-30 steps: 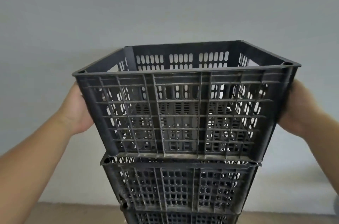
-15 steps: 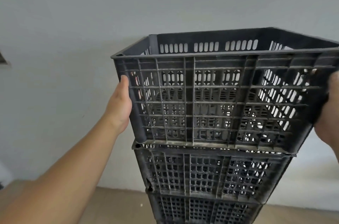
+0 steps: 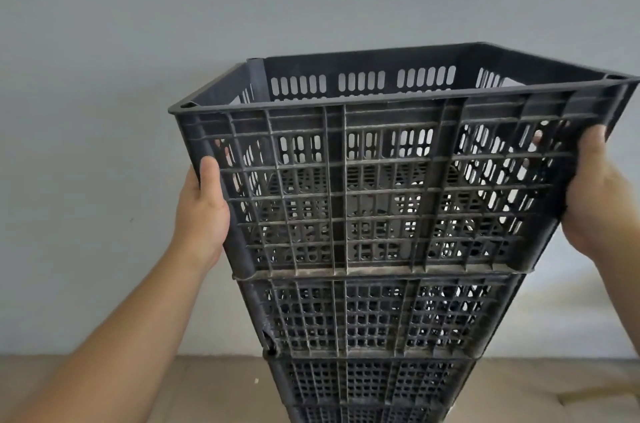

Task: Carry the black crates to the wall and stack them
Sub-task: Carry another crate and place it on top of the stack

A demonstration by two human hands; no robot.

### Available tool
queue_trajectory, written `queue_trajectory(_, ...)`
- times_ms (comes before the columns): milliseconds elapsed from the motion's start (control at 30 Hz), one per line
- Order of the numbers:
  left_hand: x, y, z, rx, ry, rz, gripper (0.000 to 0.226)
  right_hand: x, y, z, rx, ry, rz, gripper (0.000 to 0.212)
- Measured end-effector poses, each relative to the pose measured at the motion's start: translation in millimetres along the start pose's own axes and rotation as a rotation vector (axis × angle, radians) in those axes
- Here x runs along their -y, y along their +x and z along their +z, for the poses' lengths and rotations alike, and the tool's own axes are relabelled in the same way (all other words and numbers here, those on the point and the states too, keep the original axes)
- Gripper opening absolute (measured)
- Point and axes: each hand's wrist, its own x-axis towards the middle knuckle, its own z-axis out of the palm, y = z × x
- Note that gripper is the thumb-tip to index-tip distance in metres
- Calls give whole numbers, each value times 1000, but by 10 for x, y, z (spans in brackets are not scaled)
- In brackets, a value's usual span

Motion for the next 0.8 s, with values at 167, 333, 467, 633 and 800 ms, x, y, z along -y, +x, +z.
queue_trajectory(167,5,12,48,-27,24,63,49,40,-12,42,-70,-51,10,96)
queue_trajectory(333,1,-21,56,-29,52,60,49,47,-29,70,-98,-93,-22,86)
queue_trajectory(467,-30,14,33,-24,83,65,49,9,-24,61,-85,-80,-17,87)
queue_trajectory(633,-34,-29,17,-18,59,28,53,-23,-49,66,-75,-85,-57,103)
queue_trajectory(800,-59,-47,38,-4,24,25,51,58,-70,40,-32,-83,-83,114)
